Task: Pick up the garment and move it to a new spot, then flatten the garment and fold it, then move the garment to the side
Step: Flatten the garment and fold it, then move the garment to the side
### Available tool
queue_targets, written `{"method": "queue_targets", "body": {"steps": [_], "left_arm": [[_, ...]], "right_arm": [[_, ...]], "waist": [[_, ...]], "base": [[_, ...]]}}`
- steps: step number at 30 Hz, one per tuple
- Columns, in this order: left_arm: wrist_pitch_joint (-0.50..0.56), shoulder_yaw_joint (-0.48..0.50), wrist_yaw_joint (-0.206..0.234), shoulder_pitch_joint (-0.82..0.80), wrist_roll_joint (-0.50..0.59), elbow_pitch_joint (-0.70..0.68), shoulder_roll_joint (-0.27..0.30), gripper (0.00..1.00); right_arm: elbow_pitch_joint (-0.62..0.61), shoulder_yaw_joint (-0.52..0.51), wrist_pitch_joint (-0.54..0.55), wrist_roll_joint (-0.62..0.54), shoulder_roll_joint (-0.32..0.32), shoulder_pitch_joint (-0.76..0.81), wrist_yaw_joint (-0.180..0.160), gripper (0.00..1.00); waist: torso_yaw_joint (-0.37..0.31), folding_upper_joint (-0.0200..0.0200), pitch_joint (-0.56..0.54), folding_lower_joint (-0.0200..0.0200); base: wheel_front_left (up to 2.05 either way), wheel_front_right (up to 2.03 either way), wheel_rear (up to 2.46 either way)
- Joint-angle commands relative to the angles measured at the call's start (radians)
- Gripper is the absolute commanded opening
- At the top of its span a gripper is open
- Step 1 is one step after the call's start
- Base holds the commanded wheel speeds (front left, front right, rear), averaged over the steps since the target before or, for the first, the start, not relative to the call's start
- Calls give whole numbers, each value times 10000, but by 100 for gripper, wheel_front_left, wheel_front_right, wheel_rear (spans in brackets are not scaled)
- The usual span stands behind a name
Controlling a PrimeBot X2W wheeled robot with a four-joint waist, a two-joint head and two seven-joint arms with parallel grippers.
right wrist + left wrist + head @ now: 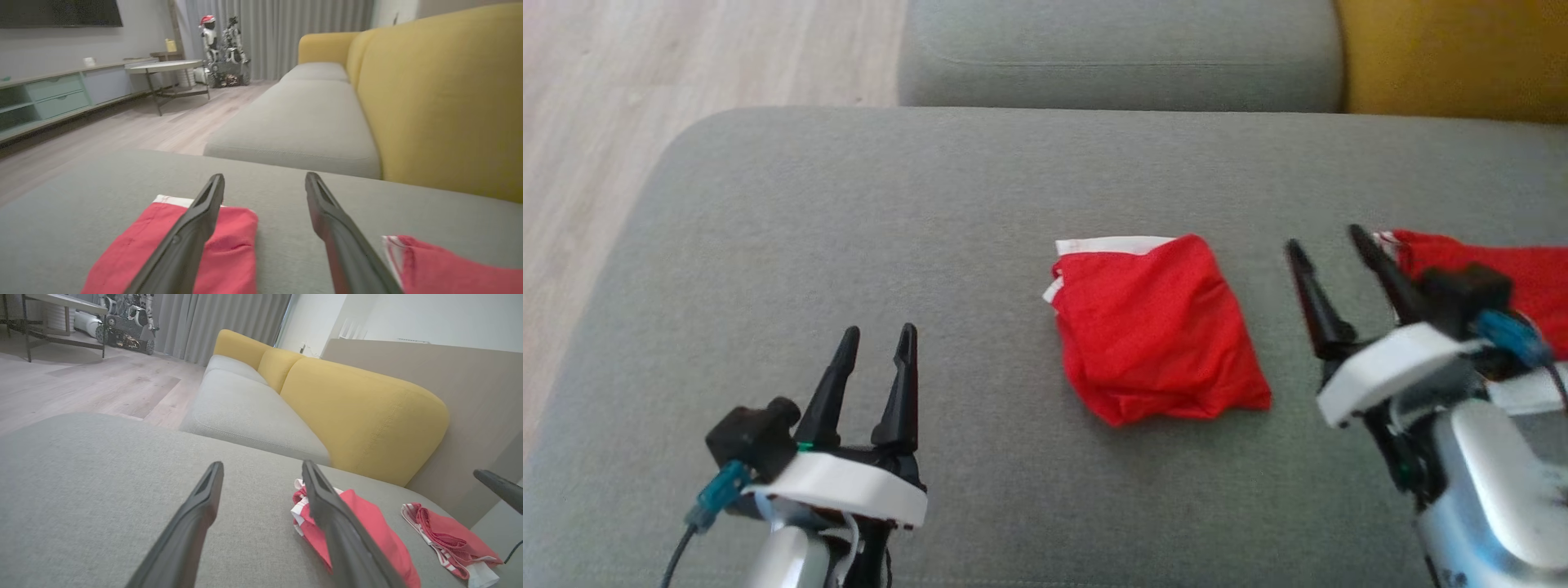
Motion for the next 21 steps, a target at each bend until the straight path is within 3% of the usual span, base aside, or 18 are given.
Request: {"method": "queue_targets", "body": {"steps": [1,9,21], "left_arm": [[-122,438,-14,-359,-5,-404,12,100],[-122,675,-86,-328,68,-542,12,100],[-122,735,-119,126,261,-645,12,100]], "right_arm": [[-432,-2,-207,-145,-66,52,-9,100],[-1343,-1349,-1588,-1457,314,1403,-9,100],[-1499,-1918,-2410,-2182,1263,2442,-9,100]], "waist": [[-235,-1,-8,0],[-855,-1,72,0],[-1063,-1,159,0]], "base": [[0,0,0],[0,0,0],[0,0,0]]}}
